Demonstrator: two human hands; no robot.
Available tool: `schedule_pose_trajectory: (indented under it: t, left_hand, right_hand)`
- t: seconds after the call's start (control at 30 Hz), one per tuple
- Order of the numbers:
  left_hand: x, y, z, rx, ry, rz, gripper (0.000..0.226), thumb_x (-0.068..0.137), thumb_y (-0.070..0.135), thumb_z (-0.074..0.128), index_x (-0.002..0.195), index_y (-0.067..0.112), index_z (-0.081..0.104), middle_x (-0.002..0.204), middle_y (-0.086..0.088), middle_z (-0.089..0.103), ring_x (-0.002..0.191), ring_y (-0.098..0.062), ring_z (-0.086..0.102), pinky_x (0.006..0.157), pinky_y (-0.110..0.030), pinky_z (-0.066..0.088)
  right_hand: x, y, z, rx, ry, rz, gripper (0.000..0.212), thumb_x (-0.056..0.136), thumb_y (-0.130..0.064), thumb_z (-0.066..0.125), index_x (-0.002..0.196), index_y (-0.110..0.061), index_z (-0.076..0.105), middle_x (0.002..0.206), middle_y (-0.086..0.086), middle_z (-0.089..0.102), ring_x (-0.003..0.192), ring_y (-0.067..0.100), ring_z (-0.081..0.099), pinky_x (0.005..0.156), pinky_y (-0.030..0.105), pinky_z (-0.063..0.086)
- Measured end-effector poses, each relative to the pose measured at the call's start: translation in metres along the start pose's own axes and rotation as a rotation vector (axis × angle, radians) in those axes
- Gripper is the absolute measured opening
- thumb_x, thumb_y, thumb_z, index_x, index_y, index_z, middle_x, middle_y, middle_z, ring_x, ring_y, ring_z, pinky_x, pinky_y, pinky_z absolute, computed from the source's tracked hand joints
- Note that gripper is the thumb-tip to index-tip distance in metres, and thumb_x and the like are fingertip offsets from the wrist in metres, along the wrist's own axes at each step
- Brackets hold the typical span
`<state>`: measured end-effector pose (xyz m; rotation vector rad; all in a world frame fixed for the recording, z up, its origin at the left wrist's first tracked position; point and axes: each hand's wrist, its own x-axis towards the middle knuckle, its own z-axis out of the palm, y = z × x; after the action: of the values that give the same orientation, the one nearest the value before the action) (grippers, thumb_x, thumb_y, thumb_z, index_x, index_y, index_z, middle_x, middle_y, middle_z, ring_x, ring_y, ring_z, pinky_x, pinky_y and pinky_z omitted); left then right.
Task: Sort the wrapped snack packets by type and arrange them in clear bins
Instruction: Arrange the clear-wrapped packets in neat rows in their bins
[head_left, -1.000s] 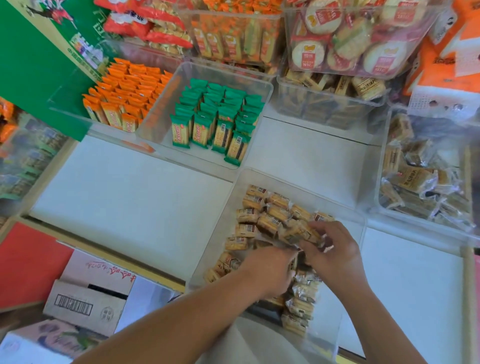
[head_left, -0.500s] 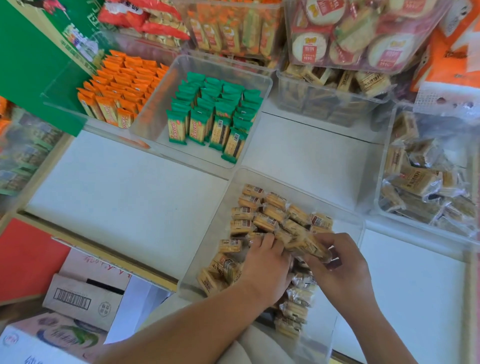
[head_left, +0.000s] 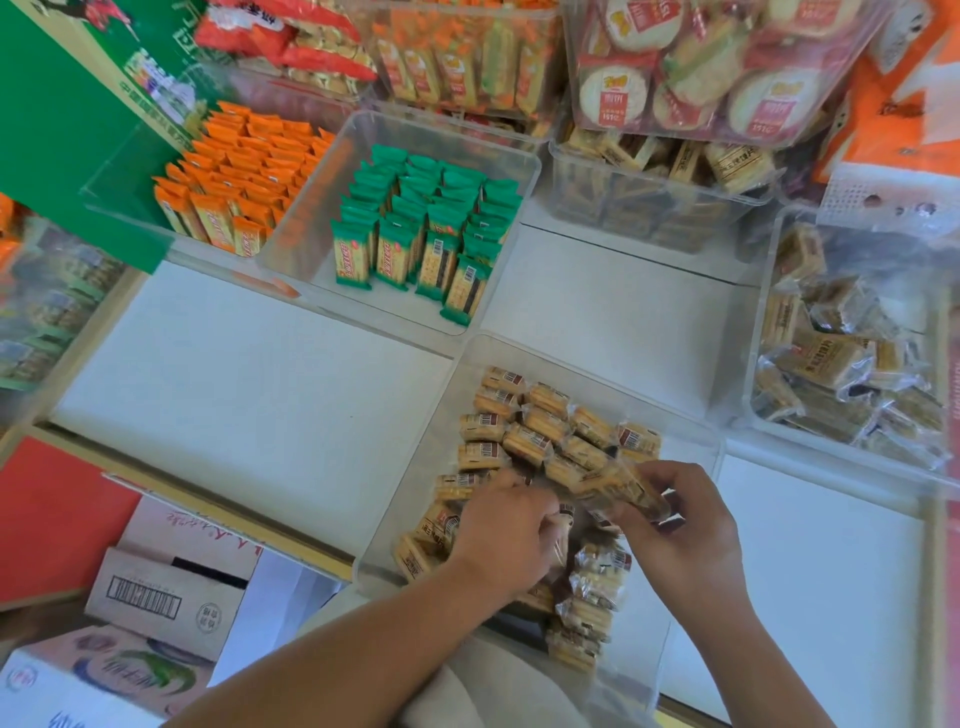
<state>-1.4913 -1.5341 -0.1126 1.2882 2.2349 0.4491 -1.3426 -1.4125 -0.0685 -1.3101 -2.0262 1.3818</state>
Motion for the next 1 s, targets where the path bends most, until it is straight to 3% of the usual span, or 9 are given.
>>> schedule_pose_trajectory:
  t: [0.13, 0.23, 0.3, 0.47, 0.6, 0.7, 0.8, 0.9, 1.0]
  left_hand:
    - [0.003, -0.026, -0.01, -0.115, 0.001, 0.092, 0.026, 0.099, 0.033, 0.059, 0.078, 0.019, 0.066, 0.072, 0.005, 0.059, 0.074, -0.008, 0.048, 0.06, -0.019, 0.036]
    - [0.009, -0.039, -0.018, -0.145, -0.022, 0.139, 0.026, 0.097, 0.021, 0.062, 0.073, 0.011, 0.061, 0.068, -0.001, 0.059, 0.067, -0.014, 0.052, 0.061, -0.024, 0.044]
    - [0.009, -0.044, -0.024, -0.142, -0.028, 0.147, 0.024, 0.097, 0.019, 0.061, 0.074, 0.011, 0.062, 0.069, -0.001, 0.06, 0.067, -0.013, 0.053, 0.062, -0.028, 0.047]
    - [-0.002, -0.052, -0.035, -0.215, -0.016, 0.083, 0.013, 0.097, 0.018, 0.058, 0.085, 0.021, 0.059, 0.073, 0.017, 0.055, 0.065, 0.0, 0.051, 0.055, -0.016, 0.036]
    - [-0.008, -0.054, -0.042, -0.226, -0.064, 0.067, 0.008, 0.098, 0.022, 0.06, 0.09, 0.02, 0.06, 0.077, 0.011, 0.061, 0.064, -0.003, 0.052, 0.056, -0.017, 0.039]
    - [-0.013, -0.055, -0.045, -0.204, -0.107, 0.051, 0.007, 0.1, 0.024, 0.06, 0.093, 0.022, 0.06, 0.076, 0.016, 0.056, 0.063, -0.001, 0.051, 0.054, -0.011, 0.032]
    - [-0.017, -0.055, -0.051, -0.235, -0.106, 0.064, 0.008, 0.099, 0.019, 0.06, 0.091, 0.021, 0.059, 0.074, 0.015, 0.055, 0.066, 0.0, 0.052, 0.055, -0.011, 0.036]
    - [-0.019, -0.052, -0.053, -0.203, -0.108, 0.096, 0.008, 0.099, 0.02, 0.059, 0.091, 0.022, 0.057, 0.075, 0.013, 0.056, 0.067, -0.001, 0.052, 0.056, -0.012, 0.037]
    - [-0.021, -0.046, -0.051, -0.152, -0.104, 0.144, 0.015, 0.098, 0.024, 0.057, 0.086, 0.025, 0.05, 0.077, 0.01, 0.054, 0.069, -0.007, 0.052, 0.06, -0.027, 0.047]
  right_hand:
    - [-0.002, -0.006, -0.001, -0.057, -0.114, 0.011, 0.048, 0.075, 0.0, 0.081, 0.093, -0.04, 0.062, 0.094, -0.018, 0.062, 0.08, 0.007, 0.061, 0.06, 0.018, 0.05]
    - [-0.001, -0.01, 0.008, -0.193, -0.183, -0.061, 0.043, 0.073, 0.001, 0.081, 0.095, -0.032, 0.063, 0.095, -0.017, 0.061, 0.086, 0.001, 0.061, 0.065, 0.011, 0.047]
    - [0.001, -0.014, 0.015, -0.312, -0.213, -0.082, 0.038, 0.075, -0.003, 0.079, 0.104, -0.025, 0.066, 0.102, -0.013, 0.06, 0.085, 0.006, 0.063, 0.066, 0.013, 0.047]
    - [0.015, -0.024, 0.004, -0.441, -0.14, -0.002, 0.039, 0.08, -0.01, 0.074, 0.115, -0.027, 0.066, 0.111, -0.01, 0.058, 0.086, 0.016, 0.061, 0.07, 0.028, 0.049]
    - [0.015, -0.023, 0.021, -0.561, -0.284, -0.01, 0.034, 0.083, -0.013, 0.07, 0.115, -0.025, 0.064, 0.112, -0.008, 0.056, 0.089, 0.021, 0.065, 0.073, 0.034, 0.056]
    - [0.019, -0.02, 0.031, -0.637, -0.297, 0.028, 0.035, 0.087, -0.016, 0.066, 0.12, -0.027, 0.06, 0.114, -0.008, 0.052, 0.088, 0.019, 0.063, 0.07, 0.033, 0.055]
    - [0.026, -0.017, 0.031, -0.723, -0.303, 0.041, 0.037, 0.088, -0.02, 0.068, 0.124, -0.026, 0.061, 0.121, -0.006, 0.052, 0.093, 0.021, 0.064, 0.071, 0.032, 0.055]
    - [0.02, -0.009, 0.038, -0.753, -0.293, -0.061, 0.034, 0.084, -0.021, 0.077, 0.117, -0.021, 0.066, 0.118, -0.002, 0.051, 0.079, 0.022, 0.063, 0.061, 0.032, 0.054]
    - [0.012, 0.0, 0.051, -0.87, -0.275, -0.143, 0.038, 0.08, -0.04, 0.082, 0.11, -0.024, 0.064, 0.108, -0.003, 0.051, 0.07, 0.018, 0.056, 0.051, 0.025, 0.038]
